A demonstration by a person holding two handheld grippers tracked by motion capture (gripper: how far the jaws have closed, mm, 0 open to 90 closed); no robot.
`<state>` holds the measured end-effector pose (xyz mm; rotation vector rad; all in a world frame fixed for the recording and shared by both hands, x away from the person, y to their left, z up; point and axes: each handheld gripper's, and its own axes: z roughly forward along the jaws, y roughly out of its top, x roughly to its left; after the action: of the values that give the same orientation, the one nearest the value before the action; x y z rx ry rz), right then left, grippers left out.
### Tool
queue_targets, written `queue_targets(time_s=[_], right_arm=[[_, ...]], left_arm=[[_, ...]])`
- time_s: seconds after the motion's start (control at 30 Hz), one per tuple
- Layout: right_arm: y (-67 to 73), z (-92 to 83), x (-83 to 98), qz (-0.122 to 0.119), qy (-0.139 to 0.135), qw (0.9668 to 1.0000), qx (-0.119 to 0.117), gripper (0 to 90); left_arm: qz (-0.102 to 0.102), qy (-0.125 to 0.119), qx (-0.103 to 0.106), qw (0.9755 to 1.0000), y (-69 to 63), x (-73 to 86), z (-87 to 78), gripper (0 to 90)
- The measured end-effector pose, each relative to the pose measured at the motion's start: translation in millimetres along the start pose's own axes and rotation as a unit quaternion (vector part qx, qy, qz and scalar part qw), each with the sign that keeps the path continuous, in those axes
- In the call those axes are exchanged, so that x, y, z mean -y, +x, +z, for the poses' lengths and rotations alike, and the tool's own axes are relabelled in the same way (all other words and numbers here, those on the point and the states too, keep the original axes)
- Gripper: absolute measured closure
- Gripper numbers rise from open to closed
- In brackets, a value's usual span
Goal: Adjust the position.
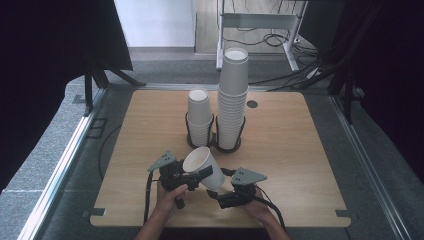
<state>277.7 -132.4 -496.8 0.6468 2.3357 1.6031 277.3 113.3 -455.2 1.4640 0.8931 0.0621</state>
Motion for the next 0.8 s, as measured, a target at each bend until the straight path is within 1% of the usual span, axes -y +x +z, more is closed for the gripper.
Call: queue_targets(time_s=[0.13,0.17,0.2,0.23,0.27,0.3,0.4,0.43,0.6,0.67,0.73,0.77,0.8], right_arm=[[-0.7,0.4,0.6,-0.002,0.013,0.9999,0.001,13.9],[-1.0,0.6,0.8,-0.001,0.014,0.9999,0.002,13.9],[-1.0,0.6,0.8,-0.001,0.014,0.9999,0.002,13.9],[-1.6,0.3,1.0,-0.002,0.018,0.9998,0.003,13.9],[-1.6,0.3,1.0,-0.002,0.018,0.9998,0.003,13.9],[-1.9,-0.1,1.0,-0.003,0.02,0.9998,0.005,13.9],[-2.3,-0.8,0.7,-0.005,0.021,0.9998,0.005,14.1],[-2.3,-0.9,0.7,-0.005,0.022,0.9997,0.005,14.1],[-2.8,-1.4,0.8,-0.006,0.022,0.9997,0.007,14.3],[-2.9,-1.6,0.7,-0.006,0.022,0.9997,0.008,14.4],[-3.2,-2.0,0.8,-0.006,0.022,0.9997,0.009,14.6],[-3.2,-2.0,0.8,-0.006,0.022,0.9997,0.009,14.6],[-3.3,-2.1,0.9,-0.005,0.021,0.9997,0.009,14.8]], left_arm=[[0.006,-0.002,-0.006,1.0,0.8,-2.1,-4.4,13.3],[0.01,-0.006,-0.012,0.9999,1.3,-3.6,-7.7,13.3],[0.01,-0.006,-0.012,0.9999,1.3,-3.6,-7.7,13.3],[0.015,-0.008,-0.019,0.9997,1.5,-4.5,-10.2,13.3],[0.015,-0.008,-0.019,0.9997,1.5,-4.5,-10.2,13.3],[0.02,-0.01,-0.025,0.9994,2.3,-5.7,-13.3,13.3],[0.024,-0.014,-0.035,0.999,3.5,-7.0,-17.0,13.3],[0.026,-0.012,-0.039,0.9988,3.8,-7.5,-18.5,13.3],[0.039,-0.009,-0.062,0.9973,5.5,-8.3,-22.3,13.3],[0.041,-0.008,-0.066,0.997,5.9,-8.4,-23.1,13.3],[0.045,-0.008,-0.075,0.9961,7.4,-8.8,-25.5,13.3],[0.045,-0.008,-0.075,0.9961,7.4,-8.8,-25.5,13.3],[0.048,-0.008,-0.081,0.9955,8.2,-8.9,-26.5,13.3]])
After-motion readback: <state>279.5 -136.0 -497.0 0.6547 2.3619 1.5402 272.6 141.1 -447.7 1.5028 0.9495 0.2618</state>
